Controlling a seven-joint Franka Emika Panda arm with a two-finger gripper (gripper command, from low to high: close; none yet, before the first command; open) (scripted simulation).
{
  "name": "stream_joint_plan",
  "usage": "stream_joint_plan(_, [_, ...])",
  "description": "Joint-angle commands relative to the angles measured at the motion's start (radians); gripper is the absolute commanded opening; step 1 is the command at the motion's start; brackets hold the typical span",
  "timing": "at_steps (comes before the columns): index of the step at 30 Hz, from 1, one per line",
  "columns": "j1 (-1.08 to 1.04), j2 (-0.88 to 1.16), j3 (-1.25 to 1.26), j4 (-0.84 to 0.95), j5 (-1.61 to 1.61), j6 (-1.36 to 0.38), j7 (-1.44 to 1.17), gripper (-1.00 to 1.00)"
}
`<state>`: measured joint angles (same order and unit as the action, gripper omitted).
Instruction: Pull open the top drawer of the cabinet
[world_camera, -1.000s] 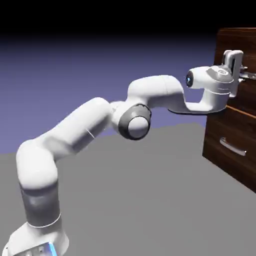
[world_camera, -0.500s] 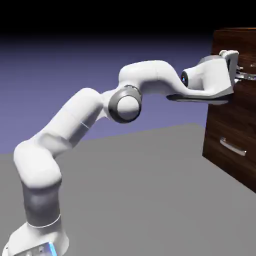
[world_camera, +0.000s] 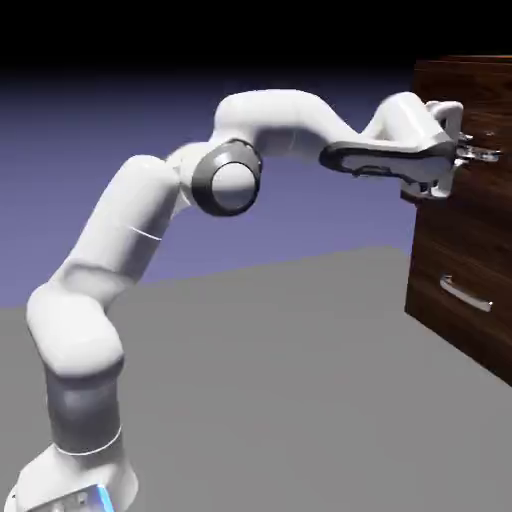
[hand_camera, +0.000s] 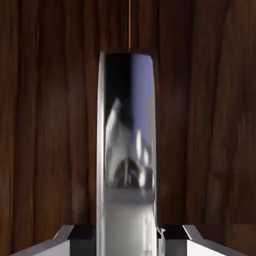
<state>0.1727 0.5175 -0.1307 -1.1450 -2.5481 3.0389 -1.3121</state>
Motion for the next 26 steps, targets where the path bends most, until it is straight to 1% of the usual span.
stream_joint_plan(1, [-0.001, -0.024, 0.008, -0.036, -0.021, -0.012, 0.016, -1.0])
stream_joint_plan(11, [0.014, -0.276, 0.044, -0.399, -0.14, -0.131, 0.105, -1.0])
stream_joint_plan(21, [0.037, -0.558, 0.058, -0.761, -0.155, -0.221, 0.105, -1.0])
stream_joint_plan(24, [-0.02, -0.646, 0.123, -0.862, -0.154, -0.239, 0.104, -1.0])
stream_joint_plan(26, [-0.092, -0.672, 0.195, -0.888, -0.157, -0.242, 0.113, -1.0])
